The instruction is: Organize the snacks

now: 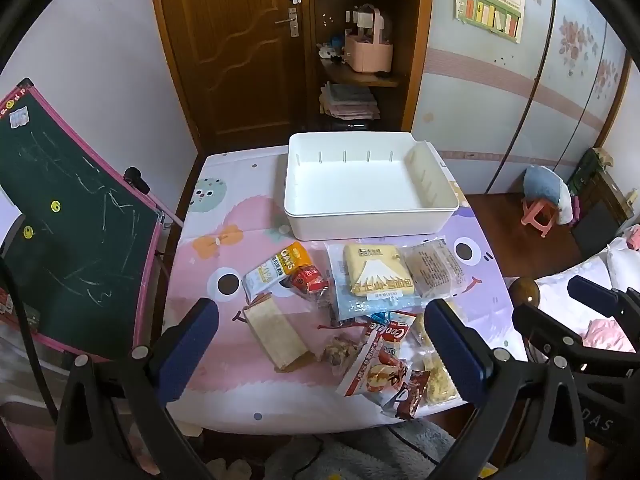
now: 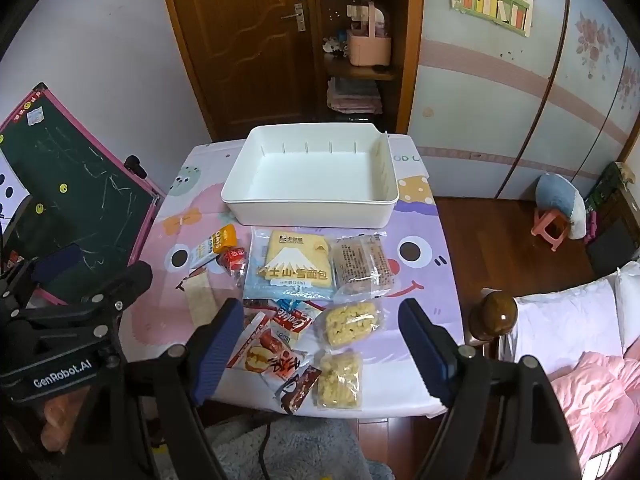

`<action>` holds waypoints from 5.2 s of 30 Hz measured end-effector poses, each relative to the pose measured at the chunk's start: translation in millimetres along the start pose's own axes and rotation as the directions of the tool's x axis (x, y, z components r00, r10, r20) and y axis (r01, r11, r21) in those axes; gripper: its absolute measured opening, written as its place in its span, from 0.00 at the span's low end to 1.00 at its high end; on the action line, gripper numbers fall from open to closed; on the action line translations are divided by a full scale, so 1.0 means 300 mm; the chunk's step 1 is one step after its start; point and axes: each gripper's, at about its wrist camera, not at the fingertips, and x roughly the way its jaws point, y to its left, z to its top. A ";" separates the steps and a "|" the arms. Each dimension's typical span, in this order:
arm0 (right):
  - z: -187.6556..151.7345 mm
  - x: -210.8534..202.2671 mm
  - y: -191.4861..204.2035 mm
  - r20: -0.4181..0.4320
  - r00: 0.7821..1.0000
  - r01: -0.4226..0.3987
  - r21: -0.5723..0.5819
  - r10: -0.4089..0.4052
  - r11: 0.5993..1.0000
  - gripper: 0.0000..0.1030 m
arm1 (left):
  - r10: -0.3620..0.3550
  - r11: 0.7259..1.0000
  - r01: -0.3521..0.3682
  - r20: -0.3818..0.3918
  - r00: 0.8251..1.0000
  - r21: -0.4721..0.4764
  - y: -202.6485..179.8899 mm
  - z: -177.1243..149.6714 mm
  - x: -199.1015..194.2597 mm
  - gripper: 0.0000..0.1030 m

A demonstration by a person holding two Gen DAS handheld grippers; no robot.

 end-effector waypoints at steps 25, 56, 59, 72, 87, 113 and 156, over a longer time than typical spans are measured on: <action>0.007 -0.011 0.008 -0.006 1.000 -0.005 0.005 0.005 1.000 0.78 | 0.007 1.000 -0.007 0.001 1.000 0.001 -0.009 -0.005 -0.003 0.99; 0.000 0.011 0.006 0.012 1.000 0.010 -0.003 -0.010 1.000 0.78 | -0.006 1.000 0.006 0.002 1.000 0.002 -0.016 0.015 -0.005 0.99; 0.036 0.013 -0.013 0.026 1.000 0.010 0.014 -0.010 1.000 0.78 | 0.003 1.000 -0.003 0.007 1.000 -0.006 -0.008 0.031 0.000 0.99; 0.132 0.074 -0.114 0.058 0.988 0.142 0.009 -0.142 0.990 0.78 | -0.007 1.000 0.008 0.046 0.999 -0.027 0.107 0.118 0.069 0.99; 0.130 0.586 -0.261 -0.229 0.966 0.135 0.031 -0.124 0.990 0.78 | 0.001 1.000 0.006 -0.212 0.977 0.030 0.227 0.107 0.644 0.99; 0.114 0.989 -0.274 -0.364 0.924 0.111 -0.029 -0.114 0.993 0.80 | -0.030 0.974 0.127 -0.450 0.892 0.187 0.320 0.063 1.130 0.94; 0.211 0.431 -0.159 -0.094 0.995 0.015 -0.039 -0.019 0.999 0.63 | -0.080 0.993 0.089 -0.118 0.990 0.073 0.233 0.234 0.415 0.39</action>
